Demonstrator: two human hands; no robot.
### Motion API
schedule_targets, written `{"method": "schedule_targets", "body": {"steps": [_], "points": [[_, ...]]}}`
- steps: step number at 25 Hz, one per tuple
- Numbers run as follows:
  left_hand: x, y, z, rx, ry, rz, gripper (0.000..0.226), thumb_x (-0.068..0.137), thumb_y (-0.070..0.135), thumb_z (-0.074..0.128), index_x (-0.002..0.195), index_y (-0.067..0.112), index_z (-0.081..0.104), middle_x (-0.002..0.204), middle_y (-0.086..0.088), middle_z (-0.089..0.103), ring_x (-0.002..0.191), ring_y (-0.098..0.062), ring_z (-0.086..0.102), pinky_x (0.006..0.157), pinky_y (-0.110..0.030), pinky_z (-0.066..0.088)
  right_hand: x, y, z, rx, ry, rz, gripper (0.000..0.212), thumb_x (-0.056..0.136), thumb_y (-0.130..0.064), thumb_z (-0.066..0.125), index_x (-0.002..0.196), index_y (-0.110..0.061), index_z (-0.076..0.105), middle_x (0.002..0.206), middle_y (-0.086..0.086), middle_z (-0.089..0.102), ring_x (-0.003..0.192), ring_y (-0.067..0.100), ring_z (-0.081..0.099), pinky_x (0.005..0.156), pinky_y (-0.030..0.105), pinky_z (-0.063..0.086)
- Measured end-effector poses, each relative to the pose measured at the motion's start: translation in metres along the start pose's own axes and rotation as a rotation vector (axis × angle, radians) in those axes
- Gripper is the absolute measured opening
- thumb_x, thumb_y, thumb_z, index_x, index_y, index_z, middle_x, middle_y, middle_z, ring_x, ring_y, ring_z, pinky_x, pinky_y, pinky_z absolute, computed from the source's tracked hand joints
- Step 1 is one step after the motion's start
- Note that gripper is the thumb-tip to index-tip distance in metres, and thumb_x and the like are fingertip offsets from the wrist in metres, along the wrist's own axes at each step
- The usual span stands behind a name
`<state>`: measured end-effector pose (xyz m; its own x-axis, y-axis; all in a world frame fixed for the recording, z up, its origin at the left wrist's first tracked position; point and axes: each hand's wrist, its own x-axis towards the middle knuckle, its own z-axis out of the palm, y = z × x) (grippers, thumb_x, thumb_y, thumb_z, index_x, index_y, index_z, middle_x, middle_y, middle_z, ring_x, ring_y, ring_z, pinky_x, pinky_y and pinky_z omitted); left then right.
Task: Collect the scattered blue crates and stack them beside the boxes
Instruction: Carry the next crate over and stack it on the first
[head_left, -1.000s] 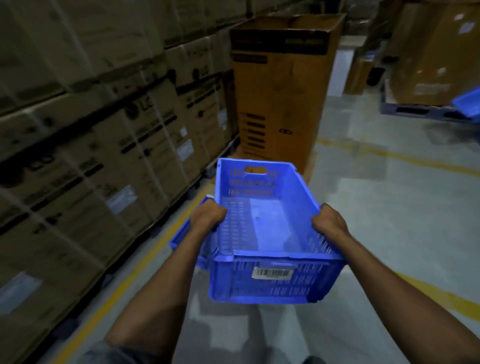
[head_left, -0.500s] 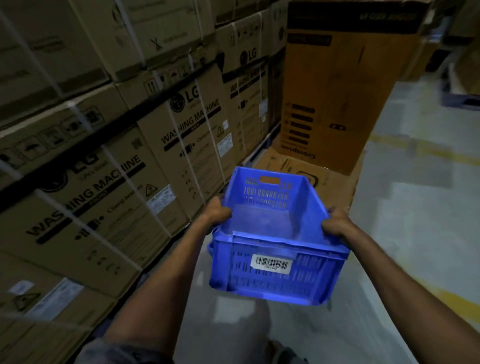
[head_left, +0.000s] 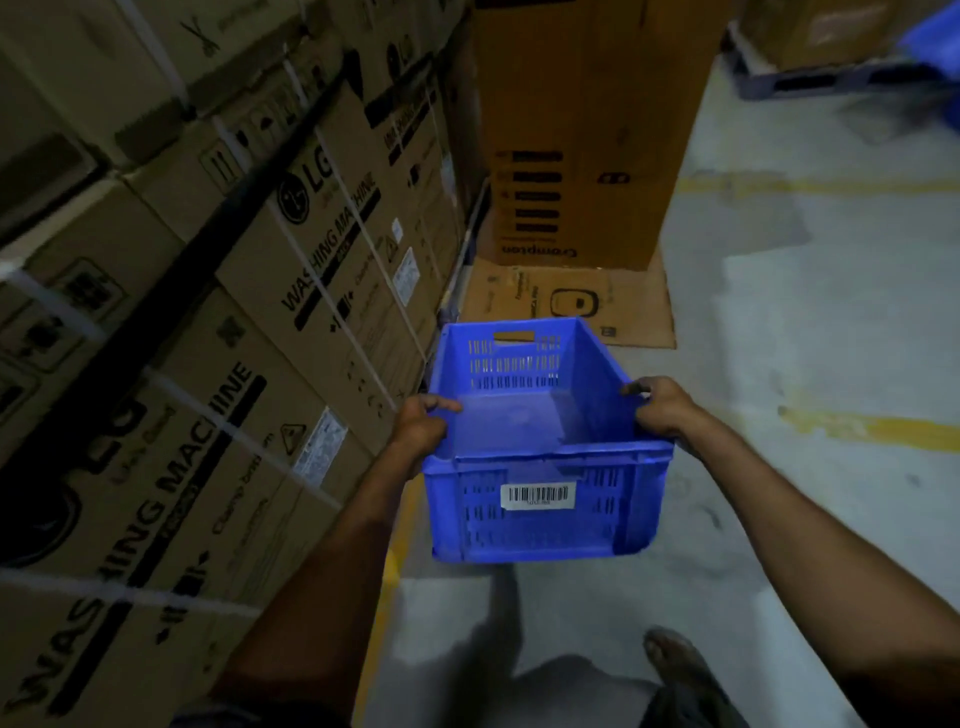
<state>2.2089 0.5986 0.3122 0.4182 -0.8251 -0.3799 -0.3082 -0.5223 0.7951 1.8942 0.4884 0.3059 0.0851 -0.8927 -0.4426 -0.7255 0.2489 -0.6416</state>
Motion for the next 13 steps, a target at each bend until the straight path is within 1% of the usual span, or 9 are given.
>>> {"method": "schedule_targets", "body": {"steps": [2,3,5,6,7,8,9,11,13], "points": [[0.02,-0.037,-0.021,-0.013,-0.045,0.092,0.051,0.078,-0.025,0.033,0.09,0.007,0.069,0.078,-0.018,0.061,0.044,-0.02,0.044,0.047,-0.022,0.031,-0.015,0.001,0.053,0.076,0.108,0.093,0.028,0.083,0.005,0.057,0.103,-0.006,0.074,0.109,0.022,0.071,0.084,0.027,0.062,0.076,0.036,0.051],[0.032,-0.053,-0.03,0.005,-0.076,0.132,0.05,0.078,-0.026,0.033,0.088,0.006,0.071,0.079,-0.02,0.062,0.049,-0.021,0.044,0.05,-0.025,0.031,-0.017,0.002,0.079,0.092,0.164,0.11,0.027,0.082,0.004,0.058,0.1,-0.005,0.076,0.107,0.022,0.072,0.084,0.026,0.062,0.077,0.036,0.051],[0.055,-0.086,-0.044,0.025,-0.117,0.191,0.05,0.078,-0.026,0.033,0.08,0.007,0.071,0.09,-0.022,0.065,0.056,-0.026,0.045,0.052,-0.032,0.032,-0.02,0.004,0.126,0.087,0.233,0.112,0.03,0.08,0.004,0.057,0.101,-0.005,0.076,0.109,0.019,0.072,0.09,0.029,0.065,0.077,0.035,0.05],[0.07,-0.097,-0.05,0.049,-0.125,0.222,0.052,0.077,-0.025,0.034,0.076,0.012,0.07,0.098,-0.025,0.067,0.06,-0.029,0.048,0.054,-0.034,0.034,-0.018,0.002,0.144,0.089,0.259,0.112,0.032,0.079,0.003,0.057,0.103,-0.006,0.076,0.112,0.018,0.071,0.094,0.032,0.066,0.077,0.034,0.05],[0.085,-0.111,-0.052,0.081,-0.129,0.242,0.054,0.076,-0.024,0.034,0.073,0.017,0.069,0.105,-0.028,0.067,0.061,-0.033,0.05,0.055,-0.035,0.035,-0.011,0.002,0.164,0.081,0.283,0.114,0.033,0.079,0.002,0.058,0.106,-0.008,0.074,0.115,0.019,0.07,0.099,0.034,0.066,0.08,0.036,0.051],[0.103,-0.122,-0.053,0.113,-0.127,0.262,0.053,0.077,-0.022,0.036,0.073,0.02,0.068,0.106,-0.031,0.067,0.061,-0.035,0.052,0.054,-0.034,0.035,0.0,0.002,0.18,0.067,0.306,0.106,0.036,0.078,-0.001,0.06,0.111,-0.009,0.072,0.118,0.019,0.068,0.104,0.035,0.065,0.085,0.038,0.053],[0.12,-0.136,-0.051,0.153,-0.112,0.275,0.051,0.077,-0.021,0.037,0.073,0.02,0.068,0.098,-0.033,0.067,0.059,-0.035,0.051,0.051,-0.031,0.034,0.013,0.005,0.193,0.04,0.32,0.09,0.039,0.078,-0.003,0.062,0.115,-0.01,0.07,0.121,0.019,0.067,0.109,0.036,0.064,0.091,0.039,0.053],[0.157,-0.168,-0.033,0.188,-0.067,0.326,0.049,0.074,-0.018,0.038,0.071,0.019,0.068,0.077,-0.032,0.064,0.056,-0.029,0.049,0.047,-0.026,0.034,0.046,0.021,0.221,-0.038,0.355,0.024,0.043,0.079,-0.005,0.063,0.122,-0.009,0.066,0.126,0.019,0.064,0.115,0.034,0.062,0.099,0.037,0.048],[0.197,-0.204,-0.004,0.187,-0.085,0.395,0.05,0.069,-0.016,0.036,0.067,0.022,0.068,0.054,-0.023,0.061,0.046,-0.026,0.049,0.045,-0.025,0.037,0.084,0.041,0.243,-0.113,0.407,-0.04,0.042,0.083,-0.008,0.062,0.125,-0.006,0.064,0.129,0.021,0.063,0.119,0.035,0.059,0.101,0.036,0.044]]}}
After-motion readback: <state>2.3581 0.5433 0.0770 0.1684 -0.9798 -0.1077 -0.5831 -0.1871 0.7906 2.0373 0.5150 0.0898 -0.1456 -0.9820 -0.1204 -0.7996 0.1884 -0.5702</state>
